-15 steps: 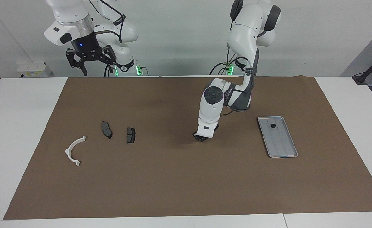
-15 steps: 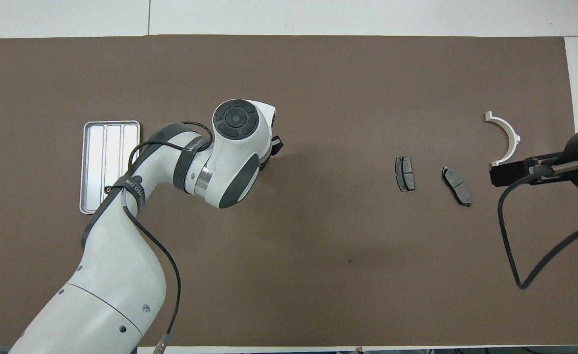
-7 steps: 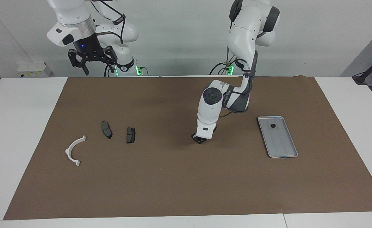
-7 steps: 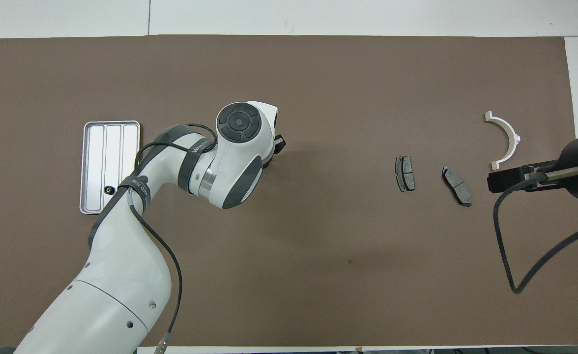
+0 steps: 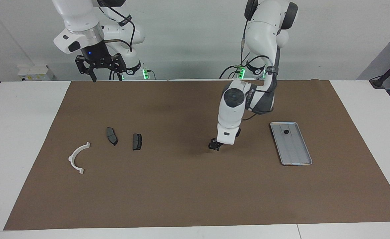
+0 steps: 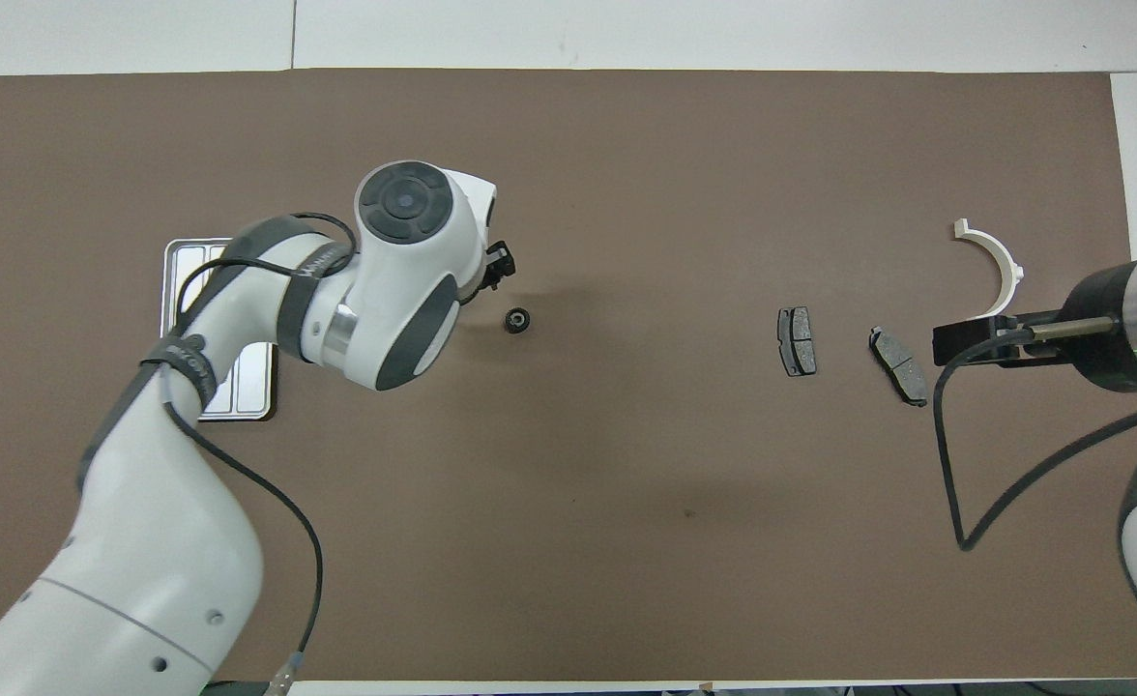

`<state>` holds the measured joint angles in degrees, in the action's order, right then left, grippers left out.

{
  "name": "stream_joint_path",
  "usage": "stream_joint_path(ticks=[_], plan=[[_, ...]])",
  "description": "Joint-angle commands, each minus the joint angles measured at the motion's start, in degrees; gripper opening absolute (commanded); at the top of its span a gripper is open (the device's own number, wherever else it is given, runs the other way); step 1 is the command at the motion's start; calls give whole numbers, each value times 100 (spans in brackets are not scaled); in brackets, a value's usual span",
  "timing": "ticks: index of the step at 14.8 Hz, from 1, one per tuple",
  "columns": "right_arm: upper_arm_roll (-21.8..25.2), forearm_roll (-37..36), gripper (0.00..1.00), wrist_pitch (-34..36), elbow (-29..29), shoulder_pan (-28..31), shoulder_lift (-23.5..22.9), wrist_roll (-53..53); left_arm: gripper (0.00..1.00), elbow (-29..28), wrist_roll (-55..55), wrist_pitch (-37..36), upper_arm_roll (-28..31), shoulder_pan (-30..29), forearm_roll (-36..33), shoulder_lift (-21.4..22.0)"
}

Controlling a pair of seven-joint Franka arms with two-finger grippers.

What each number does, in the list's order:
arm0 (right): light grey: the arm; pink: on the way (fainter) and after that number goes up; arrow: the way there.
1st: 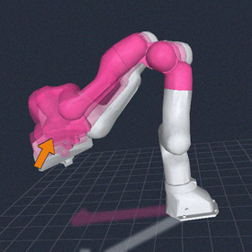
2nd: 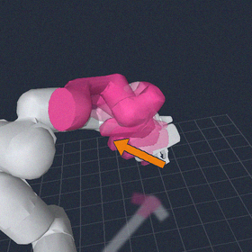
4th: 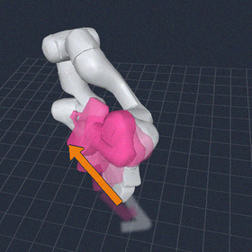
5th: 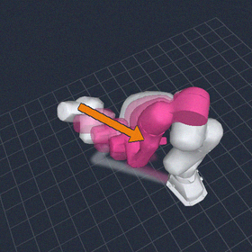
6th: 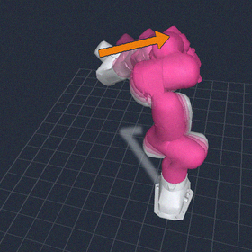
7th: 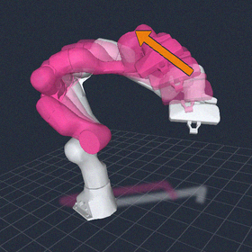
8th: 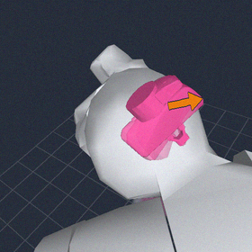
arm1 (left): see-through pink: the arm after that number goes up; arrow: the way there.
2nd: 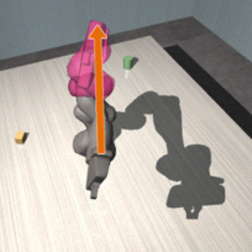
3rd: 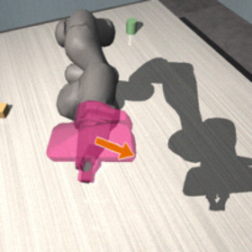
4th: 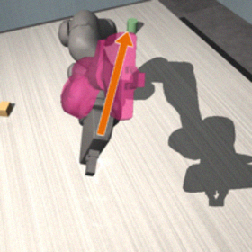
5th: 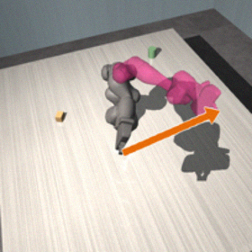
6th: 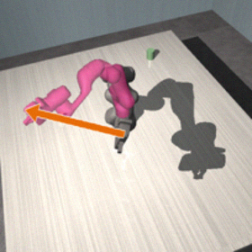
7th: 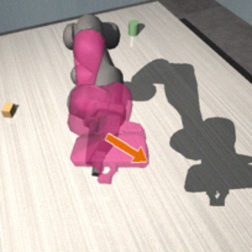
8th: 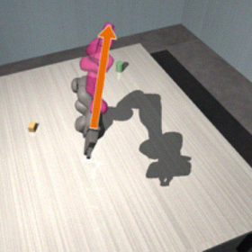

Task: Place bearing gear from tray to pile
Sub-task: 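Return the left gripper to the tray while the right gripper reaches the bearing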

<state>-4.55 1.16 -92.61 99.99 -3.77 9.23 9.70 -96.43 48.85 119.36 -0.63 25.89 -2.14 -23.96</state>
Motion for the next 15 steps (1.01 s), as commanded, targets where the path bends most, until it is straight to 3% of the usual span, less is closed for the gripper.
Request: stream_joint_path(ticks=[1, 4, 9, 10, 15], plan=[[-29, 157, 100, -441, 362, -343, 106, 1012, 100, -1122, -1338, 0, -52, -776, -67, 1015], [-29, 148, 100, -714, 398, -861, -149, 2270, 100, -1159, -2718, -88, -43, -1366, -67, 1051], [-29, 157, 100, -1547, 372, -1740, -851, 4010, 80, -1246, -4320, -53, -52, -2307, -67, 1069], [-29, 148, 100, -1732, 337, -1916, -1053, 4370, 74, -1351, -4505, -36, -52, -2360, -67, 1104], [-11, 25, 100, -2358, -399, -2707, -2423, 5787, 74, -2334, -5087, 526, -52, -2686, -67, 1472]])
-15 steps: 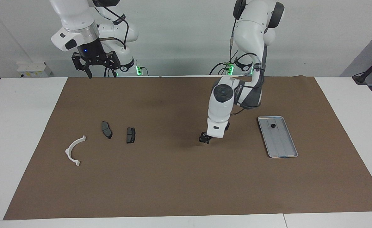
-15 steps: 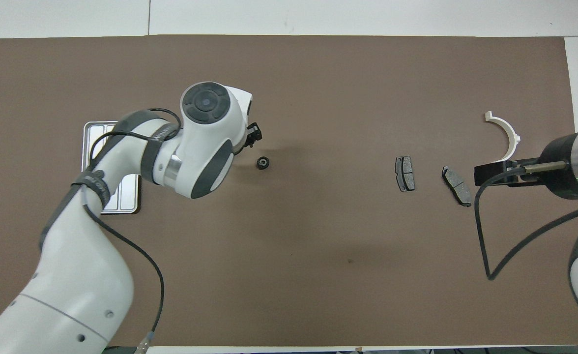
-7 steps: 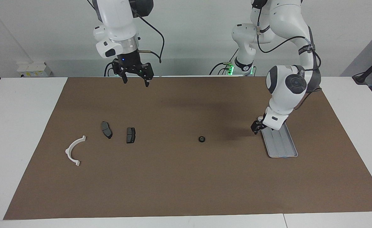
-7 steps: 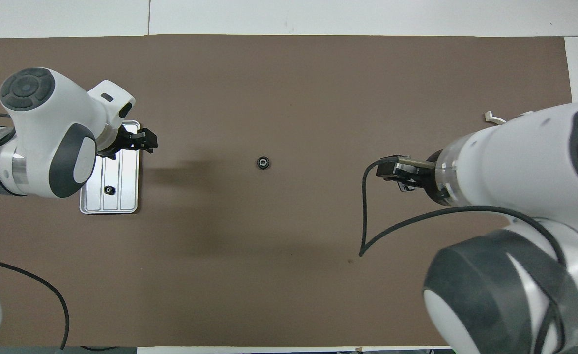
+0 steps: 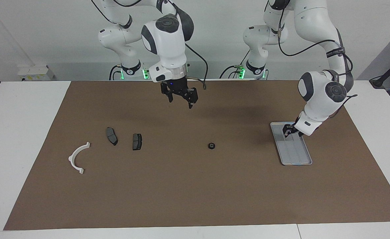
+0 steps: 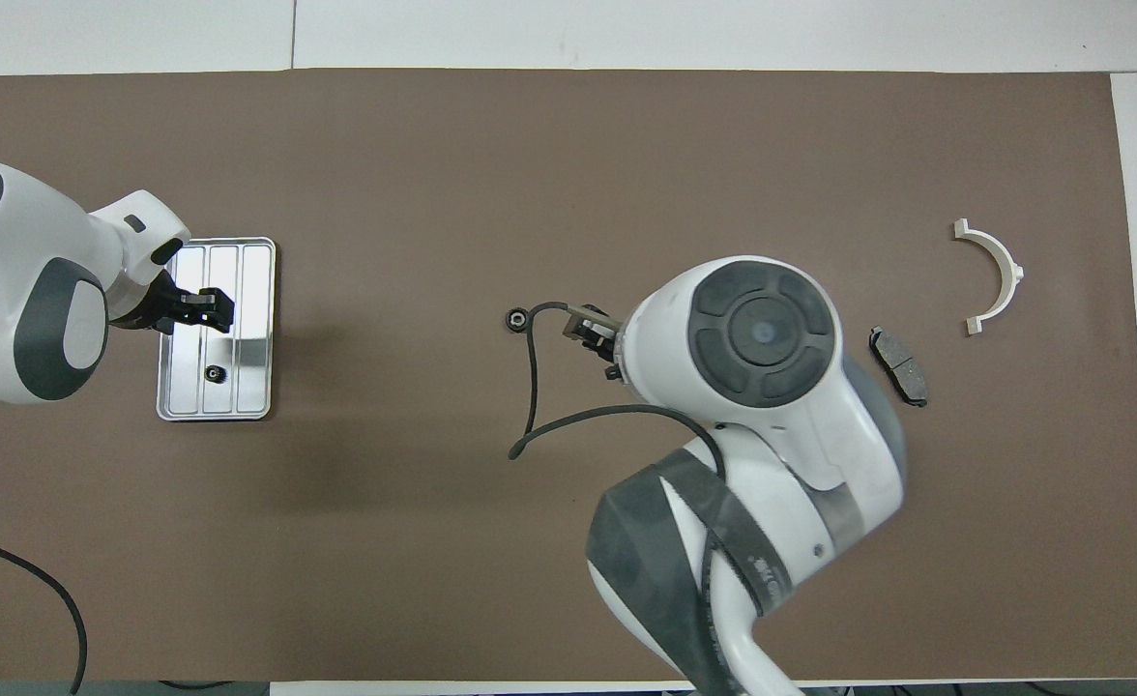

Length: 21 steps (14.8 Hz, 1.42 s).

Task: Place bearing gear from tray to pile

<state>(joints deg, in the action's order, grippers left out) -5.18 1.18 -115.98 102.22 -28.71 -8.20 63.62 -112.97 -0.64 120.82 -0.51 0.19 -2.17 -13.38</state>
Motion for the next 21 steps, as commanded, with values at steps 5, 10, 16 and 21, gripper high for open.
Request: stream_joint_path(ticks=[5, 10, 16, 21], plan=[[88, -503, 100, 451, -2071, -678, -2234, 817, 69, -1052, -103, 486, -64, -159, -21, 555], [88, -803, 100, 726, -3145, -715, -3265, 1021, 63, -1376, -85, 1020, -72, -265, 76, 617], [70, -847, 100, 700, -3710, -715, -3855, 1030, 61, -1439, -68, 1163, -72, -265, 226, 626], [61, -794, 100, 340, -3622, -715, -4013, 1047, 59, -1623, -41, 1295, -72, -256, 226, 678]])
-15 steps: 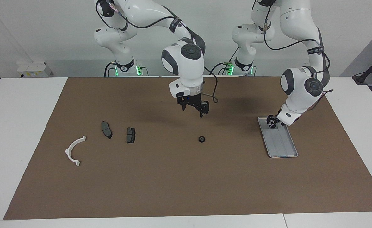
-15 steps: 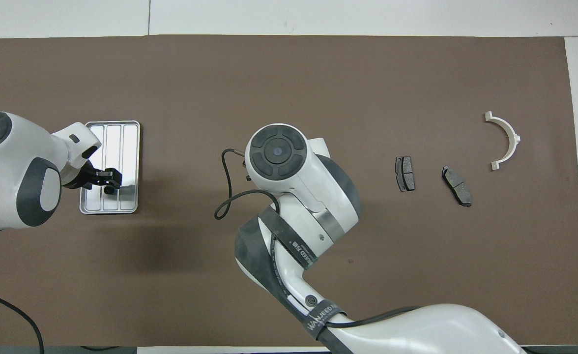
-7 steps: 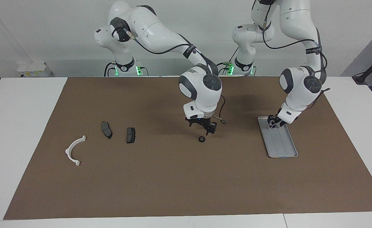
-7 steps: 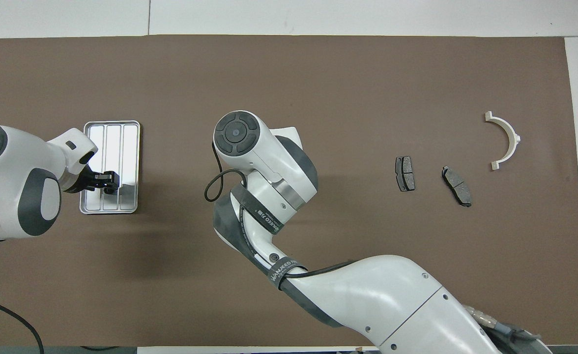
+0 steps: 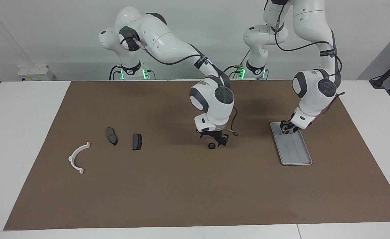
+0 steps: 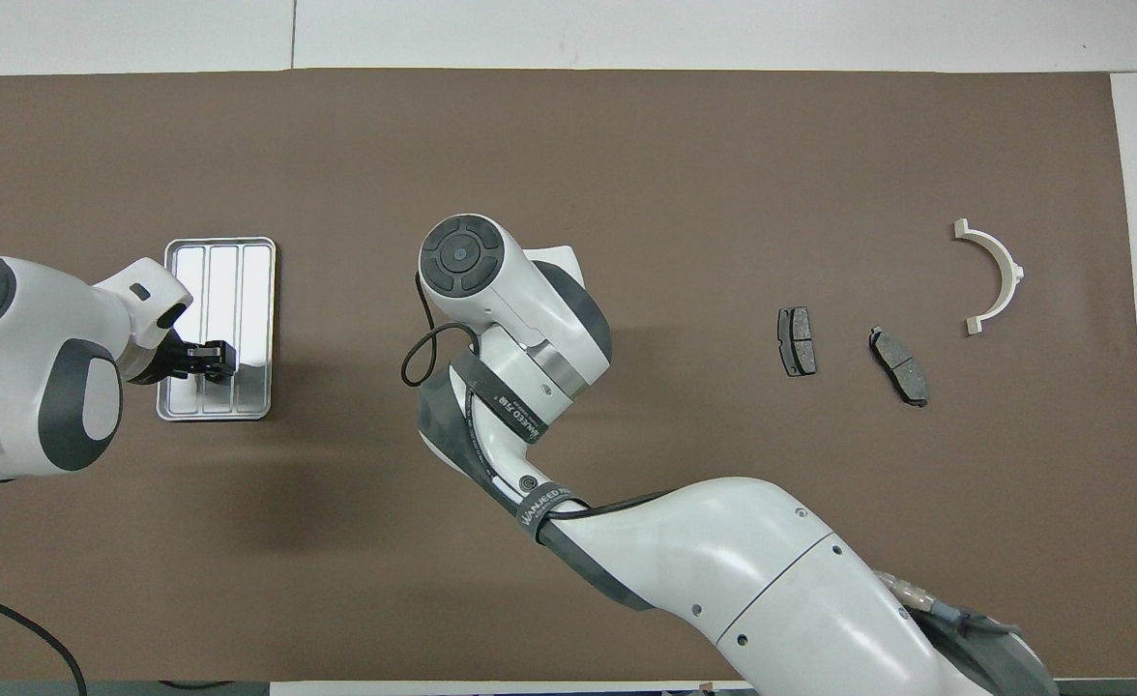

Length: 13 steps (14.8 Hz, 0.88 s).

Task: Place bearing gear from tray to pile

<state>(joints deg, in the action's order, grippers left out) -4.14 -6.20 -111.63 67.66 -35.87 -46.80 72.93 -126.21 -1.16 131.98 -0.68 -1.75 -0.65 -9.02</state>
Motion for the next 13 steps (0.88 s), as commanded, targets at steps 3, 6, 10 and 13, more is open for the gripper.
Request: stream_joint_path(ticks=[3, 6, 10, 13], plan=[[-43, -57, 97, -218, -165, 53, -189, 108, 58, -343, 37, 179, -55, -45, 74, 260], [-43, -22, 90, -333, -157, 54, -189, 186, 52, -352, 45, 179, -55, -45, 82, 269], [-52, 57, 83, -711, -8, 45, -154, 257, 47, -361, 45, 187, -55, -27, 82, 269], [-43, 48, 81, -764, 37, 62, -145, 248, 47, -361, 80, 266, -55, -27, 82, 260]])
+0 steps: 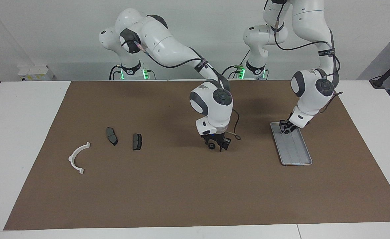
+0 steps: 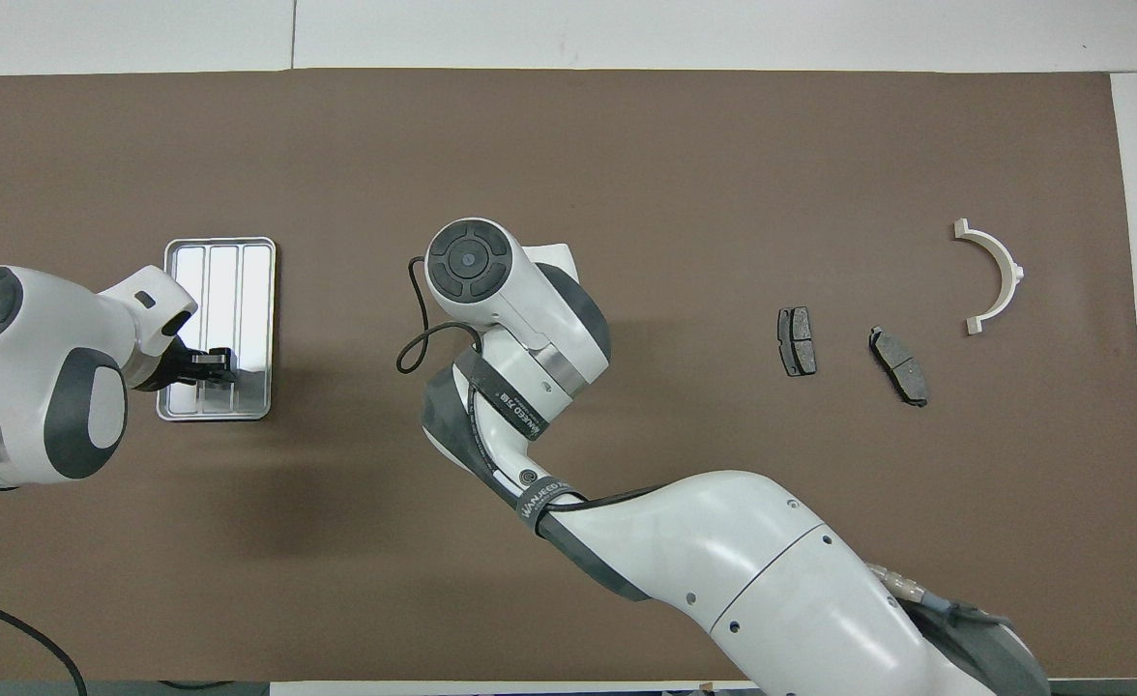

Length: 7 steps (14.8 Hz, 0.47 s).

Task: Place bearing gear from tray to pile

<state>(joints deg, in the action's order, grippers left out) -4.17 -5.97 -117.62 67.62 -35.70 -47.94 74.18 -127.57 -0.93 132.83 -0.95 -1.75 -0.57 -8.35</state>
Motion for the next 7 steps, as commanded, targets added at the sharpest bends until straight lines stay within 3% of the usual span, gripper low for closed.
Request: stream_joint_path(ticks=[1, 7], plan=[[-48, 25, 81, -208, 110, 46, -14, 123, 47, -224, 58, 190, -29, -27, 74, 193], [-48, 25, 80, -200, 260, 46, 13, 123, 47, -233, 66, 340, -29, -10, 74, 131]])
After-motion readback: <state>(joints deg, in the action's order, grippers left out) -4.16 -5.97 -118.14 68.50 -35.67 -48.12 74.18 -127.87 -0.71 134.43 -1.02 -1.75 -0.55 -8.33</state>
